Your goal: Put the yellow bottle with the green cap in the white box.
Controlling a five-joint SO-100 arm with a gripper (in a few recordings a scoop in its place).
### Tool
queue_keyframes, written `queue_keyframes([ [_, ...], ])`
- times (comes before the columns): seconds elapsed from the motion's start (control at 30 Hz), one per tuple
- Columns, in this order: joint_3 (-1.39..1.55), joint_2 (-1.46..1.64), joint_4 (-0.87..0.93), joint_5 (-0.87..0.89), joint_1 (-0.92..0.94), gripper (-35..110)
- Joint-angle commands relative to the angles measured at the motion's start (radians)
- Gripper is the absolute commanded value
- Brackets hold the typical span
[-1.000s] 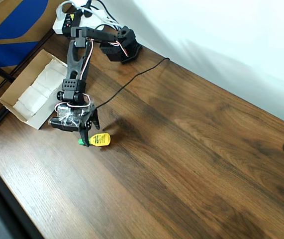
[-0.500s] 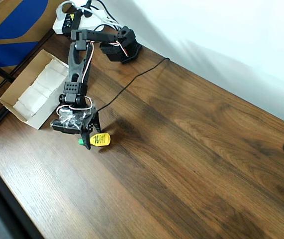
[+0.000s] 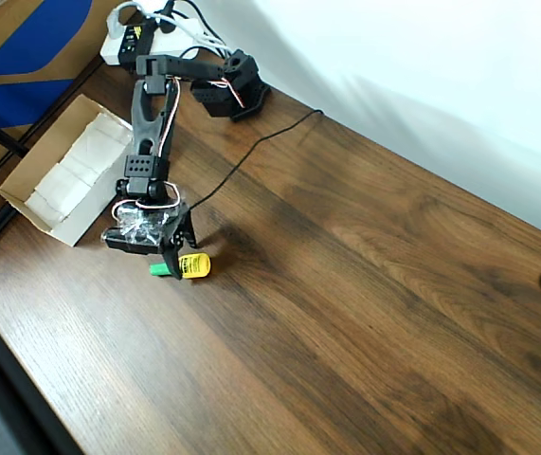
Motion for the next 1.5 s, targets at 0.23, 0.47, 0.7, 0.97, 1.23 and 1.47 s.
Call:
queue_keyframes([
  [0.23, 0.051, 0.103, 0.029, -0.107, -0.011, 29],
  [0.47, 0.074, 0.147, 0.025, -0.130, -0.008, 19],
  [0.7, 0.097, 0.160, -0.005, -0.129, -0.008, 9],
  [0.97, 0.106, 0.169, -0.028, -0.117, -0.009, 0],
  [1.23, 0.163, 0.308, -0.052, -0.077, 0.014, 0],
  [1.47, 0.281, 0.568, -0.054, -0.051, 0.071, 0],
])
